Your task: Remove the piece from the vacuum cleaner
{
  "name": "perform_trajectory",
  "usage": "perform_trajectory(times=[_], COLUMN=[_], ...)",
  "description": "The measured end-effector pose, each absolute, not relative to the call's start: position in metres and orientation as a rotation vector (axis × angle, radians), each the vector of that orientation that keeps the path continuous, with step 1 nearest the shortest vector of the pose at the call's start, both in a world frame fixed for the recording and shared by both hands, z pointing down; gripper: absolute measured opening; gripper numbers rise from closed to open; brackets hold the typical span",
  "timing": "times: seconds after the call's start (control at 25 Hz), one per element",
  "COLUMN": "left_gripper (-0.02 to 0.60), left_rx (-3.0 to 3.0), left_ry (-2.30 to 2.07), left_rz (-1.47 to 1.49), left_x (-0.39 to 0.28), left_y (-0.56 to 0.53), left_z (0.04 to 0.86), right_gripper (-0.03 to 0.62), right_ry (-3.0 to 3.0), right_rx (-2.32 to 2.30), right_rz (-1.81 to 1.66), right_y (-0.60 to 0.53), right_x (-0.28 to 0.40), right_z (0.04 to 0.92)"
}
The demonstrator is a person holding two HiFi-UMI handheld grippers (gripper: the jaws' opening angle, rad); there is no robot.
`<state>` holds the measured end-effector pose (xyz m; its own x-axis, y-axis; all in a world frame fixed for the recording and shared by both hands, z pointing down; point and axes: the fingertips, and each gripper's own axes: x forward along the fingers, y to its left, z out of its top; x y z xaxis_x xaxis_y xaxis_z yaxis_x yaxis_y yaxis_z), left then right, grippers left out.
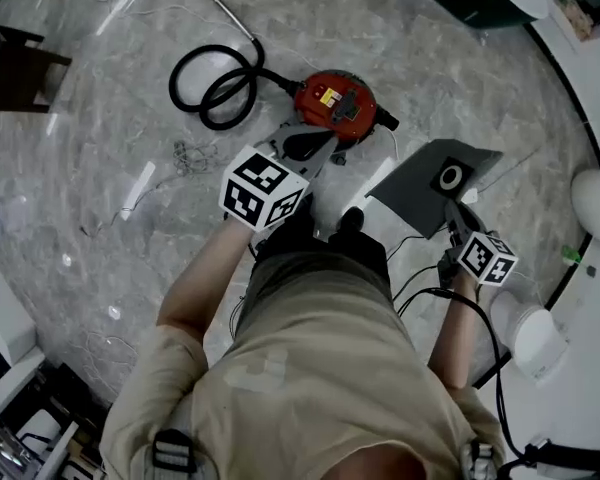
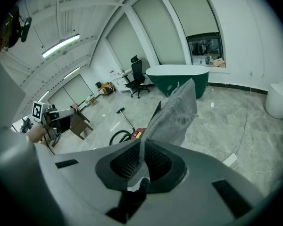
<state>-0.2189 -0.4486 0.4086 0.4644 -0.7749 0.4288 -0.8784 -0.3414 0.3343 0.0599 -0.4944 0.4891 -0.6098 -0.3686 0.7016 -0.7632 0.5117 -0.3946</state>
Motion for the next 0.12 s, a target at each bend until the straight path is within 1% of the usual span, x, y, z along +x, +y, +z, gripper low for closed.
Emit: perform_trajectory(times=[0.12], left_gripper=[0.005], left_rx=[2.174], left_ry=[-1.352], left_rz=[0.229], left_x=[-0.209], left_y=[-0.447], left_z=[0.413], right_gripper=[0.023], right_ry=[-2.198], right_rx=[0.920], right_rz=[0.962], right_y=[-0.488], right_x=[0.082], right_z=[0.492])
